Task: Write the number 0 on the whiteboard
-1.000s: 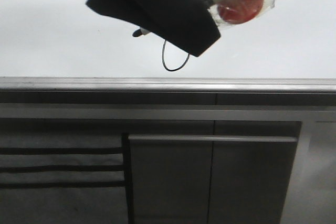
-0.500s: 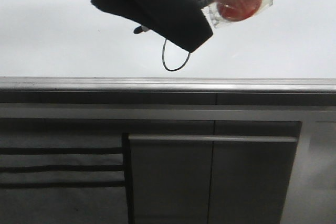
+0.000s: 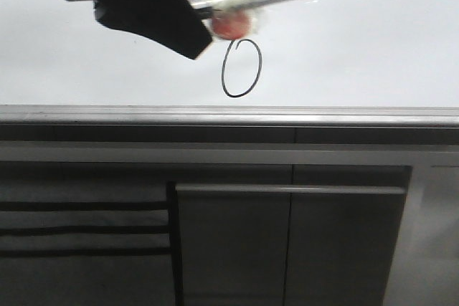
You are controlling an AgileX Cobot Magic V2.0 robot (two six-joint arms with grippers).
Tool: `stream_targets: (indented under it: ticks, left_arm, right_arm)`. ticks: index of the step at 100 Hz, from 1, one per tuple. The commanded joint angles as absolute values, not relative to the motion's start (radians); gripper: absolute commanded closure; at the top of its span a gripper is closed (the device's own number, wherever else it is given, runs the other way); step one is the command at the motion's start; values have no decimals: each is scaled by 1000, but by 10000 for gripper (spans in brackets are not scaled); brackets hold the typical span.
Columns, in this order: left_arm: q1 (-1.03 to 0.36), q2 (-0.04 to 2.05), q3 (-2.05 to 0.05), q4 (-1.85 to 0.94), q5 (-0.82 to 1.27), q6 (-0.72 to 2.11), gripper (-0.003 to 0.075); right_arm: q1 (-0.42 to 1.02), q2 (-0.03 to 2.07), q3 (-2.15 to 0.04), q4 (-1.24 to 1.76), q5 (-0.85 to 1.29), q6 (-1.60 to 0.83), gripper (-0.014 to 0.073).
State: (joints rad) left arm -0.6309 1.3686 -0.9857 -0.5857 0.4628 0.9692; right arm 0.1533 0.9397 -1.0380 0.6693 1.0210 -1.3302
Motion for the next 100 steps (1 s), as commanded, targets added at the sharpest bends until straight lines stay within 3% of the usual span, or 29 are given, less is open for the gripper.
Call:
stream_targets:
  ticks: [1,13,23,66,73,90,100]
  left_arm:
    - [-552,1342,-946,-705,213,936,640]
    - [-492,1366,-887,-851,-30,936,640]
    - [-478,1402,-885,-875,-111,936,640]
    - [-478,1512,-885,-875,-186,936,630]
    - [-478,1513,-885,-875,-168,936,599]
    - [-478,1513,-885,-883,-157,935,433]
    - [-478,1513,-885,-927,-157,935,421]
  right_arm:
    - [95,897,-1060,699,983,-1303,323]
    - [69,888,-1030,701,996,-1303,323]
    - [69,888,-1011,701,1003,-1303,323]
    - [69,890,-1001,701,1027,-1303,323]
    - [69,890,-1001,701,1029,-1303,323]
    - [69,890,-1001,701,1033,-1303,323]
    - [69,890,-1001,701,1033,-1303,323]
